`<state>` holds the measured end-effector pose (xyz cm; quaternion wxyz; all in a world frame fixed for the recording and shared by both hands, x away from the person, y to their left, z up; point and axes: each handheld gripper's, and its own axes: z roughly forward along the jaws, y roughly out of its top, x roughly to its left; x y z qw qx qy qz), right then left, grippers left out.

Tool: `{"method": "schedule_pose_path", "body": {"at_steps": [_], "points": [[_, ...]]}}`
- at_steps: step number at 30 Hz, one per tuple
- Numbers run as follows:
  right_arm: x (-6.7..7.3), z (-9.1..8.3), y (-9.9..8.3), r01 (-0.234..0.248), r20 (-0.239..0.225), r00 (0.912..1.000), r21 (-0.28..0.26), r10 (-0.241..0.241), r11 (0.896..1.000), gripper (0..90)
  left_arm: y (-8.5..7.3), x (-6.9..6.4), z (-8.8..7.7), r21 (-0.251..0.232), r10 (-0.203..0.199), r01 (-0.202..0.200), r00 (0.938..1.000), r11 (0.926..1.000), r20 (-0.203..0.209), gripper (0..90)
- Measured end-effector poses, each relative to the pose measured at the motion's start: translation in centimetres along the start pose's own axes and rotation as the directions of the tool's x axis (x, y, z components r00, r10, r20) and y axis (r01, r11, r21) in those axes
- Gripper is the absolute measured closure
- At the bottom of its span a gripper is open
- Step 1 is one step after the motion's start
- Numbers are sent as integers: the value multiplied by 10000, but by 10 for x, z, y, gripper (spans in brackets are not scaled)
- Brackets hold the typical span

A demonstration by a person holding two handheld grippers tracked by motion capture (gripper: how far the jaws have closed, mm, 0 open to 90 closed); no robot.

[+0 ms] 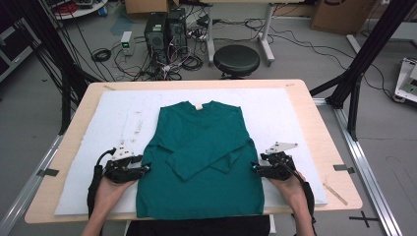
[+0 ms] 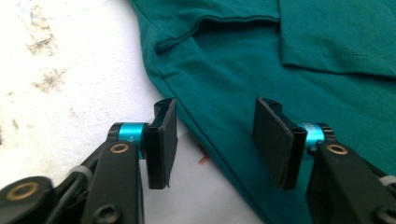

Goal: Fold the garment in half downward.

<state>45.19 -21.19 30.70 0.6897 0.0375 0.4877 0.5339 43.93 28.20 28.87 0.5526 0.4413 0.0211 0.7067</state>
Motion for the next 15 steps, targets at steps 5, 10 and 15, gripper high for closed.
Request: {"method": "schedule_pose_path", "body": {"at_steps": [5,10,15], "points": [[6,1,3,336,-378,9987,75,-333,9994,679,0,-2,-1,-22,87,-86,9998,10000,157,658],[2,1,-2,141,-991,9949,-249,-165,9996,884,-1,0,-2,-17,-232,233,9986,9997,484,873],[1,-1,-4,61,-1010,9948,-251,-86,9997,892,-3,2,-5,-80,-443,451,9957,9990,818,875]]}}
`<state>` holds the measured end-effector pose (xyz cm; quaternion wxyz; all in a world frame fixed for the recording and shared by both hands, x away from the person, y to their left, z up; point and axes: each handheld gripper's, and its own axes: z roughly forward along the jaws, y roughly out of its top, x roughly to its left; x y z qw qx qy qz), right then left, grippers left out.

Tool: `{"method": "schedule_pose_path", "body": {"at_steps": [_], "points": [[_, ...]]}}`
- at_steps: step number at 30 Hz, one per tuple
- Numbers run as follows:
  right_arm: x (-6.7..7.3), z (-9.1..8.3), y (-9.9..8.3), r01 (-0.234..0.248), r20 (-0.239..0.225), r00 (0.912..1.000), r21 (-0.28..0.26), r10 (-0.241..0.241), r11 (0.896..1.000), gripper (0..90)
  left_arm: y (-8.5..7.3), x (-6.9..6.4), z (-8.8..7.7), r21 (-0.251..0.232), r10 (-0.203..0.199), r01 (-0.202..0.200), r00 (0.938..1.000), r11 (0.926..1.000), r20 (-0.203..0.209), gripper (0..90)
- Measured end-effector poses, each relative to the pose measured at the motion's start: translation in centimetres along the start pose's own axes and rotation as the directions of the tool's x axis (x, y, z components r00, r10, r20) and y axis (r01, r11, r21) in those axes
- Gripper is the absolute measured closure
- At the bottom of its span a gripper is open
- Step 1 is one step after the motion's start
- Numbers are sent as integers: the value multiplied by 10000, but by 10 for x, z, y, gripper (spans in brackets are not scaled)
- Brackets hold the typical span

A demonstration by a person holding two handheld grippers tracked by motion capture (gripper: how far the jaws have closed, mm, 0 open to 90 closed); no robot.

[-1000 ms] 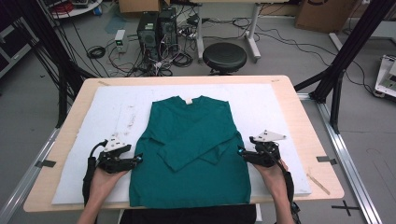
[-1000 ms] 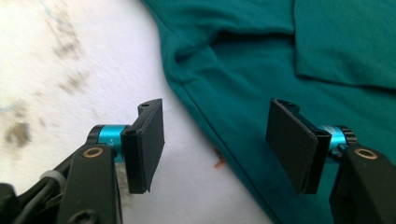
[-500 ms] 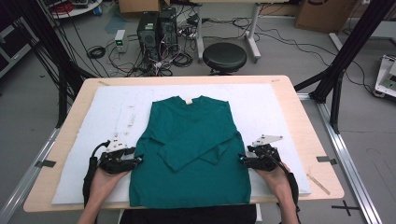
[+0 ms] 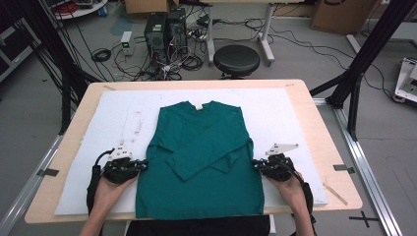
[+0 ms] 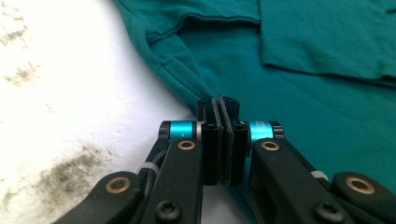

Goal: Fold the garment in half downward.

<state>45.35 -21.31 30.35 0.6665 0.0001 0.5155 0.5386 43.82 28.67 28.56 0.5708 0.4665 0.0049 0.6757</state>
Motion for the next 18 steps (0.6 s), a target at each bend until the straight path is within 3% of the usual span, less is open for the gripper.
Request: {"method": "schedule_pose_path", "body": {"at_steps": [5,10,18], "points": [[2,-8,-8,99,63,9999,-81,-99,9999,893,-7,-6,-8,-129,280,-278,9994,9995,184,875],[9,-15,-16,488,59,9988,-82,-488,9988,892,-14,-13,-17,-332,440,-428,9984,9985,361,875],[27,-30,-33,703,-87,9975,-155,-705,9974,891,-28,-27,-30,-190,695,-684,9954,9975,666,874]]}}
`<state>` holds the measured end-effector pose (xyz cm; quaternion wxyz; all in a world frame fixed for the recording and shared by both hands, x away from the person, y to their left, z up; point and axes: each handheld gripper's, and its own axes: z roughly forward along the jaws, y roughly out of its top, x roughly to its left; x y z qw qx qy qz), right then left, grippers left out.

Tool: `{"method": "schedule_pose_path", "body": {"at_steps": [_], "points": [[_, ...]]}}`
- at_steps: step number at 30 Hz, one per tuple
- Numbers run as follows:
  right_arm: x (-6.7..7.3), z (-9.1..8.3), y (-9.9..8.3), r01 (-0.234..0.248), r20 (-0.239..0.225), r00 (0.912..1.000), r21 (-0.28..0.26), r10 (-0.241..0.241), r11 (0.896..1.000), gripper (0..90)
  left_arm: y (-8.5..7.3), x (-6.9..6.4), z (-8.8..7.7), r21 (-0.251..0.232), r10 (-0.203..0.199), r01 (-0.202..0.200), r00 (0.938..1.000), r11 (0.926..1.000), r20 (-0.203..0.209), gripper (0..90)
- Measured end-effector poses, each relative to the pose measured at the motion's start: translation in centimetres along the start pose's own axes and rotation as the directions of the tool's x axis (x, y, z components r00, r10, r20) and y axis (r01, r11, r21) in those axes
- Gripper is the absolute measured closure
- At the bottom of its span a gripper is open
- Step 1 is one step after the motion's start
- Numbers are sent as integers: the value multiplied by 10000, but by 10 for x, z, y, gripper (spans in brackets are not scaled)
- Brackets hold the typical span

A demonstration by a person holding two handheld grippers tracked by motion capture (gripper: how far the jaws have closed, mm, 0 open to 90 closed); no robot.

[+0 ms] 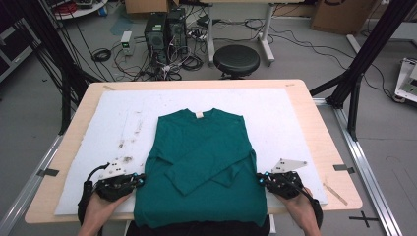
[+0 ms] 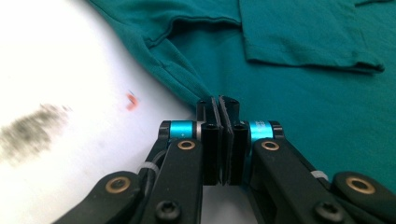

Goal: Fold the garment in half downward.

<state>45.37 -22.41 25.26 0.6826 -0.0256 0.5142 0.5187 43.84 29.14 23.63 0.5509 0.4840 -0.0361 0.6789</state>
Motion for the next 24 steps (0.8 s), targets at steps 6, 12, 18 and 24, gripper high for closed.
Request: {"method": "schedule_pose_path", "body": {"at_steps": [6,12,18,24], "points": [[9,-9,-15,-192,-245,9995,-230,186,9996,890,-6,-7,-5,233,65,-74,9993,9997,363,874],[7,-10,-16,-478,-257,9986,-272,471,9985,753,-6,-5,-7,103,12,-16,9993,9999,382,790],[-2,-11,-7,-896,243,9954,-1178,931,9890,449,6,8,-15,-762,-301,322,9991,9966,285,528],[-18,-4,11,-1086,1011,9868,-1643,1263,9804,284,26,19,-20,-1702,-411,292,9969,9850,-672,423]]}}
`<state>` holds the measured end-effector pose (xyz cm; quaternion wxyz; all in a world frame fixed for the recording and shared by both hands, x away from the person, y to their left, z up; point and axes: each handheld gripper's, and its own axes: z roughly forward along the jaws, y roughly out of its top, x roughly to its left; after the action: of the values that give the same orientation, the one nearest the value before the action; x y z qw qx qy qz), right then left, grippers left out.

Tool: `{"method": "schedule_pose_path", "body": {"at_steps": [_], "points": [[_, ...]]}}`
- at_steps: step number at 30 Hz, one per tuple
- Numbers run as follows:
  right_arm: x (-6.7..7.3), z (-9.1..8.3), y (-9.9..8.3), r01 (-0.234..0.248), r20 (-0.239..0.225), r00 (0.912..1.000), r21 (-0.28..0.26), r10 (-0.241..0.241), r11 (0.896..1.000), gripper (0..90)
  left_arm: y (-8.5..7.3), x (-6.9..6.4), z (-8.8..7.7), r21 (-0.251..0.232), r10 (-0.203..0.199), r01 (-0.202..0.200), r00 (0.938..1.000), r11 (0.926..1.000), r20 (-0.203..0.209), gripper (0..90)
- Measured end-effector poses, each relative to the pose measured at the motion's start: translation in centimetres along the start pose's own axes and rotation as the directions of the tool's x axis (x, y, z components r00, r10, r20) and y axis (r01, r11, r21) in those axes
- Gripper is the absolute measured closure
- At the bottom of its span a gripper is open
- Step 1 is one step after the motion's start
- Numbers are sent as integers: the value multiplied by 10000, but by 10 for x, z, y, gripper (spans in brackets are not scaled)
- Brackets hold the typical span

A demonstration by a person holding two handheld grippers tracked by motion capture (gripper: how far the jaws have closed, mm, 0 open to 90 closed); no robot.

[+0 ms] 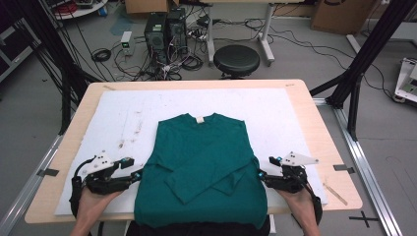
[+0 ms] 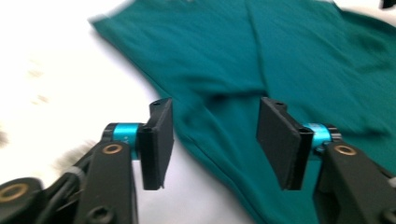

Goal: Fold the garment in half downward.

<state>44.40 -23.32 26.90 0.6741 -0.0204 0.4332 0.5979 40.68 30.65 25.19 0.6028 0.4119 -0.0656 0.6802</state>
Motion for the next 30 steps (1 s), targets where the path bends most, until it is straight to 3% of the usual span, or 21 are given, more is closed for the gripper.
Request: {"method": "schedule_pose_path", "body": {"at_steps": [6,10,12,18,21,27,30], "points": [[-13,11,11,-282,606,9977,-347,303,9990,246,19,9,13,-232,159,-165,9994,9996,-298,422],[-22,19,18,-684,766,9944,-581,728,9960,213,31,12,27,162,274,-266,9982,9995,-535,421],[-26,24,22,-726,932,9927,-422,763,9965,213,38,15,33,315,309,-290,9978,9991,-593,414],[-32,36,25,-725,1507,9859,-79,729,9973,214,58,24,57,534,327,-316,9993,9981,-195,418],[-33,39,23,-841,1545,9845,4,830,9965,214,65,30,71,795,253,-241,9996,9965,-148,416],[-33,38,19,-906,1640,9818,-404,961,9951,229,80,41,92,853,-88,103,9998,9963,-185,440],[-33,38,18,-928,1715,9802,-420,987,9948,229,87,45,103,1090,1,25,9997,9940,-241,470]]}}
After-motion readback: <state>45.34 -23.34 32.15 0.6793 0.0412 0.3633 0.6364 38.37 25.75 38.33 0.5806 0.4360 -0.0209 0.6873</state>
